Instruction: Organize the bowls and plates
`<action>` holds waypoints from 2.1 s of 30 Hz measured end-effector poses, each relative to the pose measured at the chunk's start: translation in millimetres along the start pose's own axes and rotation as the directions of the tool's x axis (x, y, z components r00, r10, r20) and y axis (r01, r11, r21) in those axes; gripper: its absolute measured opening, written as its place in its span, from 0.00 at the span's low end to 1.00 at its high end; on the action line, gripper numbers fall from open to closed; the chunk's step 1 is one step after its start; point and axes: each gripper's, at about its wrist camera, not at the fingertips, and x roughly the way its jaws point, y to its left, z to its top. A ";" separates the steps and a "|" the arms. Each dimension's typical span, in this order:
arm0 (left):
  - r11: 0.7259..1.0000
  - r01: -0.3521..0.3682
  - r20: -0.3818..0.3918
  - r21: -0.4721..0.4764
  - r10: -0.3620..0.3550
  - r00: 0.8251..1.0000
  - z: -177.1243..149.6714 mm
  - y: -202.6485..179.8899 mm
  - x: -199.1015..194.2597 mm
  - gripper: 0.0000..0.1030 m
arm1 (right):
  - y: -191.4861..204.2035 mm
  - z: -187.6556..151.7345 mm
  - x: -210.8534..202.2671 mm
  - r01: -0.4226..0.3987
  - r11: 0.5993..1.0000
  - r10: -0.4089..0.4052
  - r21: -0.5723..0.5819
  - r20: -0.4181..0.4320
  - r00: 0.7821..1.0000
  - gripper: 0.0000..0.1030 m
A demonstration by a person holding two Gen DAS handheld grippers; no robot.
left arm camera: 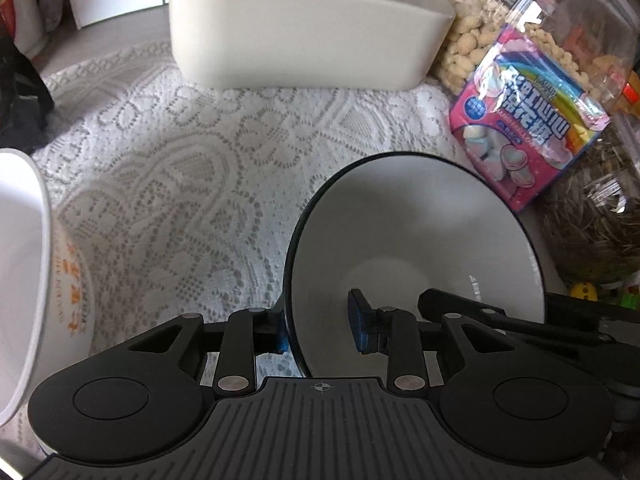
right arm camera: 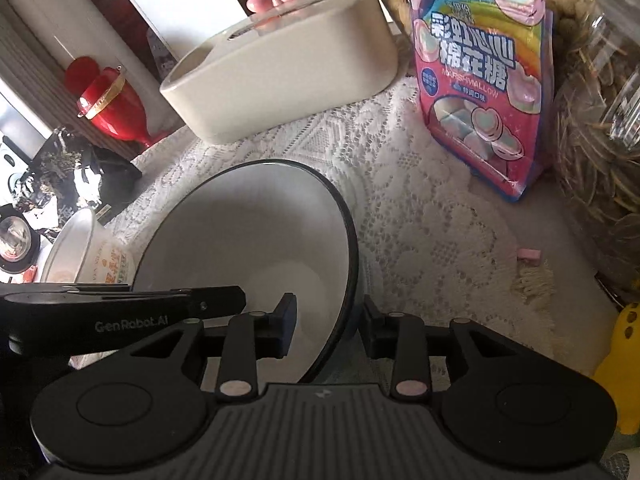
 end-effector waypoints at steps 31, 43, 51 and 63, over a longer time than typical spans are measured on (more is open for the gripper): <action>0.997 0.022 0.059 0.071 -0.026 0.998 -7.4 -1.8 -15.1 0.32 | 9.9 0.7 -3.5 0.006 0.999 -0.005 -0.041 0.030 1.000 0.35; 0.996 0.016 0.142 0.091 -0.029 0.989 -31.0 -4.1 -113.8 0.33 | 48.3 -12.4 -86.5 -0.040 0.993 0.058 -0.111 0.157 0.986 0.36; 0.998 -0.035 0.177 0.060 0.024 0.984 -87.8 9.1 -164.4 0.33 | 83.5 -53.3 -122.5 -0.089 0.974 0.119 -0.210 0.140 0.983 0.37; 0.996 -0.061 0.151 -0.065 0.070 0.986 -171.9 24.8 -134.5 0.31 | 98.8 -103.5 -95.8 -0.090 0.952 0.081 -0.293 -0.043 0.996 0.37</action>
